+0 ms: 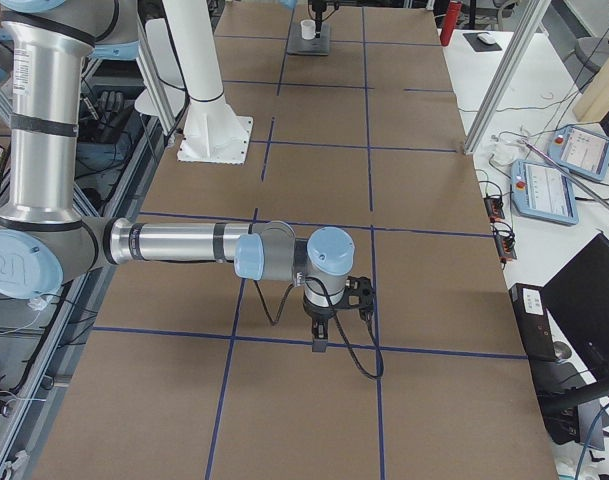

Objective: Place cup on laptop

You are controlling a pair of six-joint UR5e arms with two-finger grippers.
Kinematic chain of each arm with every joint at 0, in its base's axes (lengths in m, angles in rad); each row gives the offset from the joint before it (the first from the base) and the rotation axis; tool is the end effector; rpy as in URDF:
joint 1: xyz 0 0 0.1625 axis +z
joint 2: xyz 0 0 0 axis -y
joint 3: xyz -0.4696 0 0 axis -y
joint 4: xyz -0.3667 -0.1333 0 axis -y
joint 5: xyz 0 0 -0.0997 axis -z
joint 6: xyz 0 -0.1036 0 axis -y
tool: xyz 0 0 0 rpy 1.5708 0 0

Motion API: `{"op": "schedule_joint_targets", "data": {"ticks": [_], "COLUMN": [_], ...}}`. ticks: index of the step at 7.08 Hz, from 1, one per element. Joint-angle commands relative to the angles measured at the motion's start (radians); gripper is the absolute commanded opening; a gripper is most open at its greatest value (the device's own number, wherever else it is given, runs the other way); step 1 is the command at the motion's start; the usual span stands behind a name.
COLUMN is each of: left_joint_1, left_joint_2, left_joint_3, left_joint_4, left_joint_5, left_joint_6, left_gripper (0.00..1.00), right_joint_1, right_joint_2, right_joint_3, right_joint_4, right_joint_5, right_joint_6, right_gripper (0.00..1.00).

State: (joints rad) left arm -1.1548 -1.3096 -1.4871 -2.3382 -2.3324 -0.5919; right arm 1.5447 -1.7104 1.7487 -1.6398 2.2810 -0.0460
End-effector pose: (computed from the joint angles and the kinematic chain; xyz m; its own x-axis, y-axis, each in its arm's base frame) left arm 0.0831 -0.3410 0.7677 0.6601 -0.0080 -0.7511 -0.0003 0.9999 -0.0109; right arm 0.0553 -0.3999 0.6951 0.7565 -0.0457 0.6524 0.0609 0.9981 -0.0007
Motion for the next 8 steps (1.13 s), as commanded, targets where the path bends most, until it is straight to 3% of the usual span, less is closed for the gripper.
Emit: {"op": "schedule_joint_targets", "data": {"ticks": [1, 2, 3, 4, 6, 8], "left_joint_1": [-0.002, -0.063, -0.107, -0.178, -0.348, -0.387], "left_joint_2": [-0.005, -0.008, -0.064, -0.154, -0.379, -0.428], "left_joint_3": [-0.057, -0.065, -0.076, -0.096, -0.104, -0.096], "left_joint_4": [0.005, 0.026, 0.171, 0.386, 0.822, 0.876], "left_joint_5": [-0.129, -0.142, -0.136, -0.122, 0.07, 0.068], "left_joint_6": [0.004, 0.082, 0.195, 0.327, 0.611, 0.633], "left_gripper": [1.0, 1.0, 1.0, 1.0, 1.0, 1.0], "right_joint_1": [0.0, 0.0, 0.0, 0.0, 0.0, 0.0], "right_joint_2": [0.0, 0.0, 0.0, 0.0, 0.0, 0.0], "right_joint_3": [0.0, 0.0, 0.0, 0.0, 0.0, 0.0], "right_joint_4": [-0.002, 0.0, -0.002, 0.0, 0.0, -0.002], "right_joint_5": [0.0, 0.0, 0.0, 0.0, 0.0, 0.0], "right_joint_6": [0.0, 0.0, 0.0, 0.0, 0.0, 0.0], "right_gripper": [1.0, 1.0, 1.0, 1.0, 1.0, 1.0]}}
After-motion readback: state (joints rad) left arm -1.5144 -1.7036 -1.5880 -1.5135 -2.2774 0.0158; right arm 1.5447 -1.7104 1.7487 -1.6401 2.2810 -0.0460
